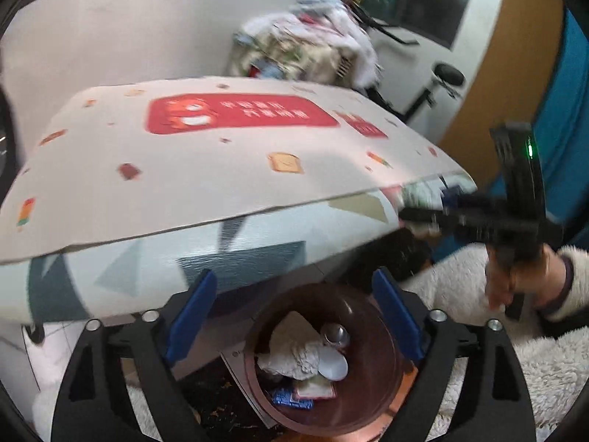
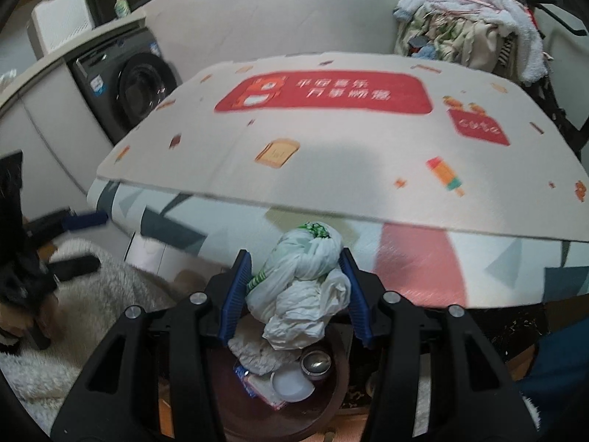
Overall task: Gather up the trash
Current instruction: 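Lower the tissue and plastic bag into the brown bin, opening both tools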
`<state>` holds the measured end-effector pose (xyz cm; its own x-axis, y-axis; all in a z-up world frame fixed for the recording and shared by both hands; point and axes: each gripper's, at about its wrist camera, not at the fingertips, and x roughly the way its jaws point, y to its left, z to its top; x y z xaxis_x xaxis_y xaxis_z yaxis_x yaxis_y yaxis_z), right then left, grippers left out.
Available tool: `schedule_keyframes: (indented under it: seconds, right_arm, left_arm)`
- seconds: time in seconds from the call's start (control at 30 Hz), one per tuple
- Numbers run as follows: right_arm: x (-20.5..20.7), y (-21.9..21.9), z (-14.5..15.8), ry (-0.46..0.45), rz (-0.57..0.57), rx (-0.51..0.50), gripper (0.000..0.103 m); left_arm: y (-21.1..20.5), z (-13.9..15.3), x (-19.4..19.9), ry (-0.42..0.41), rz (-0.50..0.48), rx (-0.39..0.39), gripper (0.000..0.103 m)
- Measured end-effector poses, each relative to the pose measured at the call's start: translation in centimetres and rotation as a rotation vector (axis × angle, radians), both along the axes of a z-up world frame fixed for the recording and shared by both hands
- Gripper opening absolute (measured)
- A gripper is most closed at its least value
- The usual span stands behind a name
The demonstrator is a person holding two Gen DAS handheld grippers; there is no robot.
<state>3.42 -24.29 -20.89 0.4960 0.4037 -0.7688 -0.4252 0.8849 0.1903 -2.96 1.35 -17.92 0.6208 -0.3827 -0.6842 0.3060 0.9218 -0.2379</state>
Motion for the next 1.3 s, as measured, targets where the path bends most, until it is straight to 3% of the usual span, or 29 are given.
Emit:
schedule_keyframes:
  seconds: [0.13,0.43,0.83,0.87,0.9,1.0,1.07,1.3]
  right_arm:
    - [-1.1,1.5,-1.7,0.039,0.04,-0.031,0.05]
    - [-2.3,2.4,-5.5,0.164,0.056,-0.071,0.05]
    - [-2.6,3.8,-6.9,0.18,0.089,-0.141,0.052]
    - [-2.7,3.8,-6.9,0.178,0.088,-0.145,0.058]
    - [-2.6,3.8,-6.9,0.177,0.087,-0.148,0.072]
    - [-2.6,3.7,-6.6,0.154,0.067,-0.155,0.088]
    - [-2.5,3.5,-6.4,0.147,0.057,-0.154,0.094]
    - [-2.1,2.8,-5.9,0.135,0.014,-0.146,0.097]
  left_arm:
    - [0.7,0.8,-0.2,-0.029,0.041,-0.003,0.088]
    - [0.2,-0.4,0.2,0.006,0.053,0.028,0.088]
    - [0.2,-1.0,0.4,0.032,0.057,0.044,0.088]
    - [0.2,-1.0,0.5,0.033,0.057,0.044,0.089]
    - [0.2,-1.1,0.5,0.034,0.058,0.044,0.089]
    - [0.2,-1.2,0.6,0.04,0.066,0.044,0.089]
    - [0.4,-1.2,0.7,0.042,0.068,0.042,0.09]
    - [0.4,-1.2,0.7,0.038,0.069,0.049,0.092]
